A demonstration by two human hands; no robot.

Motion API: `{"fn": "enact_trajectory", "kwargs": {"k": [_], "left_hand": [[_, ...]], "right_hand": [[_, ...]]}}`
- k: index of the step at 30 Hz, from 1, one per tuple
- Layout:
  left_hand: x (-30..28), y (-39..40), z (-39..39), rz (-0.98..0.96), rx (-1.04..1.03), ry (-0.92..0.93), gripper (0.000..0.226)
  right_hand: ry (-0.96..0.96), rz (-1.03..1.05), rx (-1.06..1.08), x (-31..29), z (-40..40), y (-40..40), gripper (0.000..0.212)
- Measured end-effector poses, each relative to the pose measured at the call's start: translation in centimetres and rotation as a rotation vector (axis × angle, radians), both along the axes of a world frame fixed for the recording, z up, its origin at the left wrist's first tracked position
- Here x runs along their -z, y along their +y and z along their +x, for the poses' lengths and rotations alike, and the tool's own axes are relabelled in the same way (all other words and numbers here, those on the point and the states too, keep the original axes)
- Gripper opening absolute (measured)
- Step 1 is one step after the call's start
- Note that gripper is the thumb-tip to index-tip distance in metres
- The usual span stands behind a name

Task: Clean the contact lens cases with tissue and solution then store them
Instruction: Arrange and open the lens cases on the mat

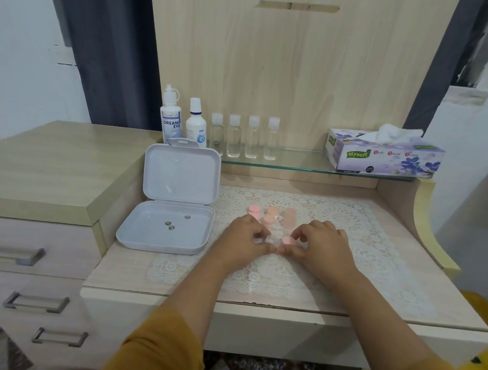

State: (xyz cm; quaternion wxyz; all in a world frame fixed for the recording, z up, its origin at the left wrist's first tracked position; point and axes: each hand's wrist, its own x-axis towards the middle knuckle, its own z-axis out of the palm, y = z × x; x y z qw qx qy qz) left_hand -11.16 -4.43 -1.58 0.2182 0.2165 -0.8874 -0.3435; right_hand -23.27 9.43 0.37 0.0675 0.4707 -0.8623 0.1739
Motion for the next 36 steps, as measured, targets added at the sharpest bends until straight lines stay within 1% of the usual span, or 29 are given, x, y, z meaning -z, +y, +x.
{"fn": "enact_trajectory", "kwargs": {"k": [3,4,8,13,18,22,25,27,29,31,34,36], "left_hand": [[0.1,-0.1,-0.1,0.011,0.002,0.013,0.025],[0.1,-0.1,0.0,0.012,0.001,0.013,0.025],[0.2,-0.1,-0.1,0.008,0.0,0.01,0.028],[0.1,-0.1,-0.1,0.022,-0.001,0.019,0.026],[0.1,-0.1,0.0,0.019,0.006,0.027,0.023],[0.0,0.0,0.0,0.02,0.007,0.029,0.024],[0.0,0.0,0.1,0.026,0.007,0.028,0.024],[0.0,0.0,0.1,0.031,0.008,0.029,0.024],[0.0,-0.1,0.1,0.021,0.008,0.025,0.024],[0.1,-0.1,0.0,0.02,0.008,0.021,0.023],[0.0,-0.1,0.0,0.023,0.01,0.021,0.023],[0.0,-0.1,0.1,0.028,0.011,0.02,0.022]], "right_hand": [[-0.054,-0.023,-0.029,0.1,-0.1,0.0,0.047],[-0.081,-0.031,-0.039,0.1,-0.1,0.0,0.045],[-0.135,-0.067,-0.047,0.1,0.0,0.0,0.052],[-0.198,-0.14,-0.082,0.0,0.2,0.0,0.041],[-0.315,-0.196,-0.141,0.5,-0.3,0.4,0.038],[-0.429,-0.28,-0.16,1.0,-0.4,0.7,0.041],[-0.501,-0.425,-0.078,0.7,-0.8,1.2,0.039],[-0.43,-0.468,0.055,0.6,-1.6,1.5,0.038],[-0.359,-0.466,0.2,0.7,-2.5,1.9,0.039],[-0.357,-0.431,0.309,1.0,-3.0,2.2,0.038],[-0.339,-0.339,0.358,1.4,-3.2,2.1,0.039],[-0.358,-0.316,0.365,1.4,-3.1,2.0,0.038]]}}
